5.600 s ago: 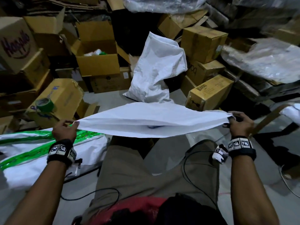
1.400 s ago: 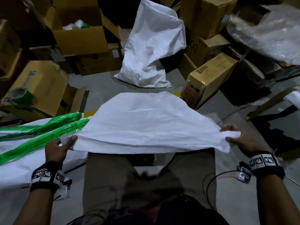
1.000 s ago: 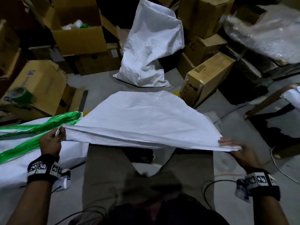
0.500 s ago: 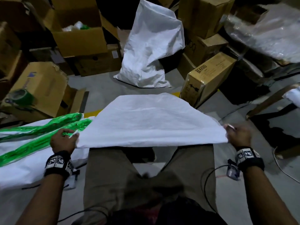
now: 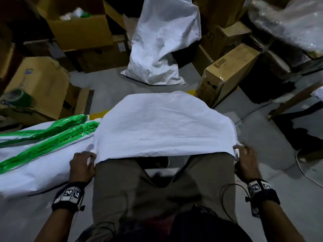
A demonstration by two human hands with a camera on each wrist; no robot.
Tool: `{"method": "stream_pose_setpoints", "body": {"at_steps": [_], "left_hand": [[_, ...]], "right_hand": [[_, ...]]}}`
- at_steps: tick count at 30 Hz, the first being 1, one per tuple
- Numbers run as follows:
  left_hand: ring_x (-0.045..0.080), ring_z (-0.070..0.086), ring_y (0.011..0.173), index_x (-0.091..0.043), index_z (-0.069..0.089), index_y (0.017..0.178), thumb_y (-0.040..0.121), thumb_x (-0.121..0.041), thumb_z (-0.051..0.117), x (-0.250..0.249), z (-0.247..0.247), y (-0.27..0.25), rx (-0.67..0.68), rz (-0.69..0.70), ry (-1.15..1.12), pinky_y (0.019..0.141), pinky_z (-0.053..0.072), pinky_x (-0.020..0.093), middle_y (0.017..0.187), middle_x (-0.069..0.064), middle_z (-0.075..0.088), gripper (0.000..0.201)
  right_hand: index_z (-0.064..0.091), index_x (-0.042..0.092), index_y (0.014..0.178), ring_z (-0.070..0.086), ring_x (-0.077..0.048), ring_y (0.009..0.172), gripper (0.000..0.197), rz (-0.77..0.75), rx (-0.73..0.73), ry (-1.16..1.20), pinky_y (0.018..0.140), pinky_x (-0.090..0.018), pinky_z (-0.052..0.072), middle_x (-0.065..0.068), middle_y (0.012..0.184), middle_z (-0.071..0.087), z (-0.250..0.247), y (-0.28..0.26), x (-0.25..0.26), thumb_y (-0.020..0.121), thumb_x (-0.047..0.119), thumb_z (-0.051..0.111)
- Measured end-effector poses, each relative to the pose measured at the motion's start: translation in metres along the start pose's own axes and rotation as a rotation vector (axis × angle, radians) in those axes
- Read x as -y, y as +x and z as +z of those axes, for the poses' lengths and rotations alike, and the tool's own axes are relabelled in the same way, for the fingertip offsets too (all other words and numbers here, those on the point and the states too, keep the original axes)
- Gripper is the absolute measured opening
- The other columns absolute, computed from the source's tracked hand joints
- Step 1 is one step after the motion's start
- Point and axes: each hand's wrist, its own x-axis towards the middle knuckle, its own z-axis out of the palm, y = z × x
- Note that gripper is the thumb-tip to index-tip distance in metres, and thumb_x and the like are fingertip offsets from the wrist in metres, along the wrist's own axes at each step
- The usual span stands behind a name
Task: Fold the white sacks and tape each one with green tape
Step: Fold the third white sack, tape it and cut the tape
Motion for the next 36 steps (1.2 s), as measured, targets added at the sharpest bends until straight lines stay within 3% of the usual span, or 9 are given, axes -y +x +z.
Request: {"method": "stream_pose_setpoints", "body": {"at_steps": [4, 12, 15, 19, 21, 25, 32, 34, 36], "left_hand": [[0.029, 0.047, 0.106, -0.014, 0.07, 0.104, 0.054, -0.023, 0.066, 0.0, -0.018, -0.009, 0.151, 0.088, 0.049, 0.082, 0.034, 0.045, 0.099, 0.005, 0.066, 0.05], [0.039, 0.059, 0.1, -0.011, 0.073, 0.105, 0.084, -0.019, 0.047, 0.007, -0.028, -0.004, -0.078, 0.11, 0.079, 0.082, 0.043, 0.051, 0.105, 0.014, 0.072, 0.035], [0.021, 0.057, 0.097, -0.012, 0.07, 0.109, 0.096, -0.023, 0.047, 0.0, -0.039, 0.008, -0.131, -0.072, -0.215, 0.092, 0.039, 0.035, 0.108, 0.012, 0.066, 0.028], [-0.004, 0.053, 0.075, -0.01, 0.065, 0.098, 0.102, -0.01, 0.051, -0.021, -0.047, 0.031, -0.277, -0.27, -0.699, 0.075, 0.04, 0.015, 0.092, -0.005, 0.07, 0.015], [-0.01, 0.054, 0.067, -0.01, 0.059, 0.089, 0.103, -0.005, 0.049, -0.034, -0.047, 0.052, -0.412, -0.361, -0.839, 0.071, 0.039, 0.011, 0.07, -0.022, 0.067, 0.018], [-0.012, 0.053, 0.056, 0.002, 0.06, 0.095, 0.102, -0.012, 0.056, -0.05, -0.05, 0.095, -0.616, -0.513, -0.825, 0.061, 0.037, 0.014, 0.064, 0.005, 0.059, 0.016], [0.041, 0.063, 0.088, 0.006, 0.068, 0.09, 0.094, -0.024, 0.068, -0.045, -0.052, 0.125, -0.451, -0.545, -0.384, 0.078, 0.046, 0.044, 0.093, 0.031, 0.066, 0.03], [0.047, 0.064, 0.098, 0.002, 0.072, 0.096, 0.09, -0.027, 0.072, -0.04, -0.048, 0.118, -0.268, -0.608, -0.22, 0.086, 0.049, 0.049, 0.103, 0.031, 0.068, 0.029], [0.047, 0.062, 0.106, -0.001, 0.072, 0.104, 0.089, -0.028, 0.073, -0.033, -0.041, 0.108, -0.106, -0.617, -0.133, 0.09, 0.049, 0.048, 0.113, 0.03, 0.067, 0.031]], "right_hand": [[0.05, 0.015, 0.13, 0.046, -0.041, 0.122, 0.064, -0.071, 0.045, -0.12, 0.096, -0.054, 0.039, -0.01, 0.142, 0.049, -0.003, 0.001, -0.006, 0.071, 0.036, 0.063], [0.071, 0.018, 0.108, 0.053, -0.039, 0.115, 0.031, -0.051, -0.332, -0.198, 0.077, -0.05, 0.048, -0.006, 0.119, 0.067, -0.031, 0.004, -0.007, 0.082, 0.019, 0.055], [0.072, 0.015, 0.099, 0.056, -0.041, 0.111, 0.022, -0.066, -0.406, -0.181, 0.085, -0.05, 0.044, -0.009, 0.115, 0.068, -0.039, 0.01, -0.02, 0.087, 0.019, 0.054], [0.07, 0.001, 0.111, 0.057, -0.04, 0.114, 0.029, -0.087, -0.432, 0.258, 0.1, -0.043, 0.041, -0.017, 0.122, 0.066, -0.053, 0.032, -0.012, 0.094, 0.016, 0.052], [0.069, 0.005, 0.119, 0.059, -0.02, 0.118, 0.031, 0.014, -0.377, 0.586, 0.104, -0.025, 0.04, 0.007, 0.119, 0.069, -0.061, 0.042, 0.004, 0.099, 0.023, 0.052], [0.068, 0.035, 0.088, 0.053, -0.003, 0.08, 0.036, 0.281, -0.439, 0.958, 0.076, -0.024, 0.043, 0.013, 0.078, 0.062, -0.062, 0.072, 0.019, 0.083, 0.07, 0.063], [0.074, 0.039, 0.081, 0.056, 0.009, 0.071, 0.036, 0.441, -0.423, 0.918, 0.071, -0.017, 0.046, 0.025, 0.069, 0.065, -0.071, 0.099, 0.04, 0.1, 0.012, 0.06], [0.078, 0.016, 0.1, 0.067, -0.012, 0.089, 0.013, 0.48, -0.357, 0.795, 0.079, -0.027, 0.048, 0.003, 0.084, 0.073, -0.065, 0.089, 0.039, 0.095, 0.018, 0.066], [0.076, 0.003, 0.108, 0.067, -0.033, 0.102, 0.041, 0.557, -0.249, 0.597, 0.088, -0.039, 0.048, -0.019, 0.104, 0.073, -0.047, 0.082, 0.028, 0.086, 0.037, 0.068]]}}
